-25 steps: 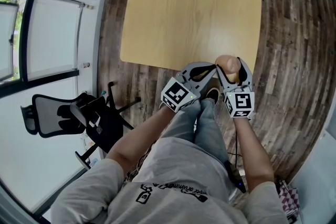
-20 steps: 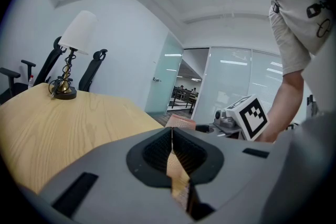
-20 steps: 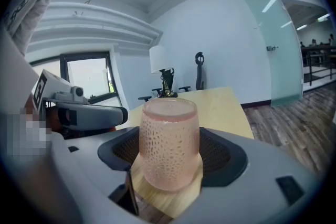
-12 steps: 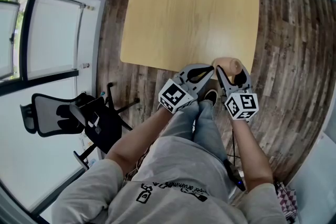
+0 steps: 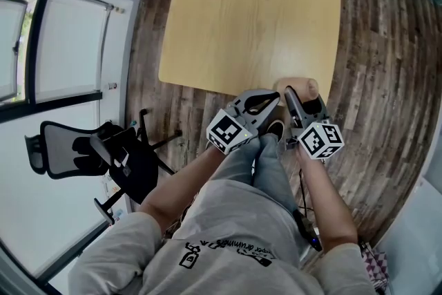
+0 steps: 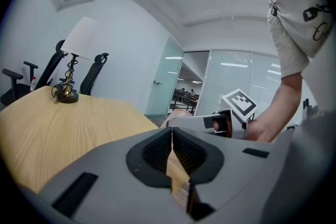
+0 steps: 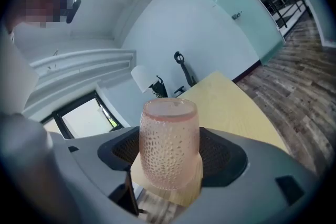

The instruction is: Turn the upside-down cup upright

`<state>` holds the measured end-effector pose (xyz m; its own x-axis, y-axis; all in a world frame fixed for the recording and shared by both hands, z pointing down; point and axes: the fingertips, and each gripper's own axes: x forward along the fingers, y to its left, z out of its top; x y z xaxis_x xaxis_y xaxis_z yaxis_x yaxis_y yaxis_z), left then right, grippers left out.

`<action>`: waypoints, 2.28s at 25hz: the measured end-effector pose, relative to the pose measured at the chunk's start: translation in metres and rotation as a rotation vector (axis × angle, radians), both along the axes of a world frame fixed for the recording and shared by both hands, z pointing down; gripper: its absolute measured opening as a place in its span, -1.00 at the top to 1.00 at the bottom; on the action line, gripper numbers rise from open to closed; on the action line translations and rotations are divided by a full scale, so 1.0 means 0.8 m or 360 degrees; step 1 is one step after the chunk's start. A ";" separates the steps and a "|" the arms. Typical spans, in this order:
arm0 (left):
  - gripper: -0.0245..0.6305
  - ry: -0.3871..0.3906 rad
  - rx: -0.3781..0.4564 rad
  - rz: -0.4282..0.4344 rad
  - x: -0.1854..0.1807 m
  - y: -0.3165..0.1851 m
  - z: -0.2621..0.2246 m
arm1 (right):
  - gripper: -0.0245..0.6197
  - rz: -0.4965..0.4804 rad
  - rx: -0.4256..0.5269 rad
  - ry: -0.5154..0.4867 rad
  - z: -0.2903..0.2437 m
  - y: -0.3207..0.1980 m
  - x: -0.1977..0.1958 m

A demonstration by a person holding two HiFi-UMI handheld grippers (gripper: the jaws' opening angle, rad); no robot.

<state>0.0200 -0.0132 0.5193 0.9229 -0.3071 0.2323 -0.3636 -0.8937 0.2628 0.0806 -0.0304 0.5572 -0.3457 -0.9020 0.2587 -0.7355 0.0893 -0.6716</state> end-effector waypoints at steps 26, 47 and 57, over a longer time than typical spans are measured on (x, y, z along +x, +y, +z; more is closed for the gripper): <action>0.88 0.0014 -0.0007 0.0014 -0.008 0.011 -0.008 | -0.12 0.0186 -0.0014 -0.0795 -0.017 -0.002 0.007; 0.38 0.0150 -0.0098 0.0178 -0.007 0.014 -0.017 | -0.12 0.0186 0.0028 -0.0995 -0.044 -0.006 -0.016; 0.40 0.0132 -0.0125 0.0228 0.003 0.014 -0.017 | -0.12 0.0190 0.0032 -0.1113 -0.044 -0.002 -0.023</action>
